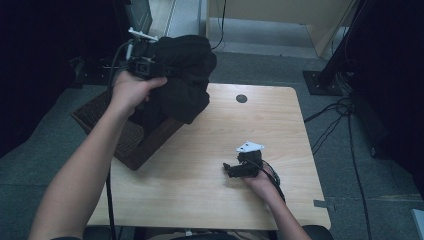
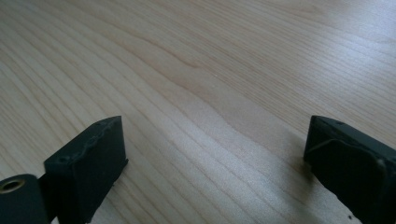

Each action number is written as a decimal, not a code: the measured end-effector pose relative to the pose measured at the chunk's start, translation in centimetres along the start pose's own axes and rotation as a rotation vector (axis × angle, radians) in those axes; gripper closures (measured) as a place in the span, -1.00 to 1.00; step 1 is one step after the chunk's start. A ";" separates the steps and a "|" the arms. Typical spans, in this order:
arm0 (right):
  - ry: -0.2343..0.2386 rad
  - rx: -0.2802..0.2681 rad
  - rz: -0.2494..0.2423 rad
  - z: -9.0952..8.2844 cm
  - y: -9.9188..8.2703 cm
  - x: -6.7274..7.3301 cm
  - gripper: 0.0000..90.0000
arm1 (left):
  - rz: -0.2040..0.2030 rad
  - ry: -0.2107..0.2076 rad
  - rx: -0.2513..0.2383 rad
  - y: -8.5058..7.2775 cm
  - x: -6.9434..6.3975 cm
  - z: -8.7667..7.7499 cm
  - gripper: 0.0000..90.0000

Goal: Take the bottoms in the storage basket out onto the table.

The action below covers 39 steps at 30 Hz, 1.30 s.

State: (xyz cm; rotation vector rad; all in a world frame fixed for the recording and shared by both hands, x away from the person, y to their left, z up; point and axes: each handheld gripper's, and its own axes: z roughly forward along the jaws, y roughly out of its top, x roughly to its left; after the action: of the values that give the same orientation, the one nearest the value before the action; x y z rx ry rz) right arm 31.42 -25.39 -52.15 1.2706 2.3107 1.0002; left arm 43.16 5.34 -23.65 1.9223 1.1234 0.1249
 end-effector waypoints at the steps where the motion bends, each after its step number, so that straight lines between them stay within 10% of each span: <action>1: 0.019 -0.007 0.032 -0.1 0.1 -0.3 -0.85 | 0.003 -0.012 0.006 -0.2 -0.4 0.4 0.53; 14: -0.020 -0.019 0.069 -1.8 0.3 -1.5 -0.84 | 0.033 -0.109 0.053 -4.4 -4.3 6.7 0.53; 30: -0.051 -0.085 0.113 -3.7 0.0 -2.8 -0.84 | 0.064 -0.045 0.140 -11.2 -5.2 14.9 0.51; 39: -0.041 -0.106 0.107 -4.3 -0.4 -2.8 -0.63 | 0.053 -0.024 0.139 -14.2 -4.6 16.9 0.49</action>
State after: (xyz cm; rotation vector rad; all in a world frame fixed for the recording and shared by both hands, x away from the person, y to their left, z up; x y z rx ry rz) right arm 30.24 -29.71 -49.57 1.3709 2.1488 1.1057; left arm 39.24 -5.94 -42.79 2.0723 1.0895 0.0538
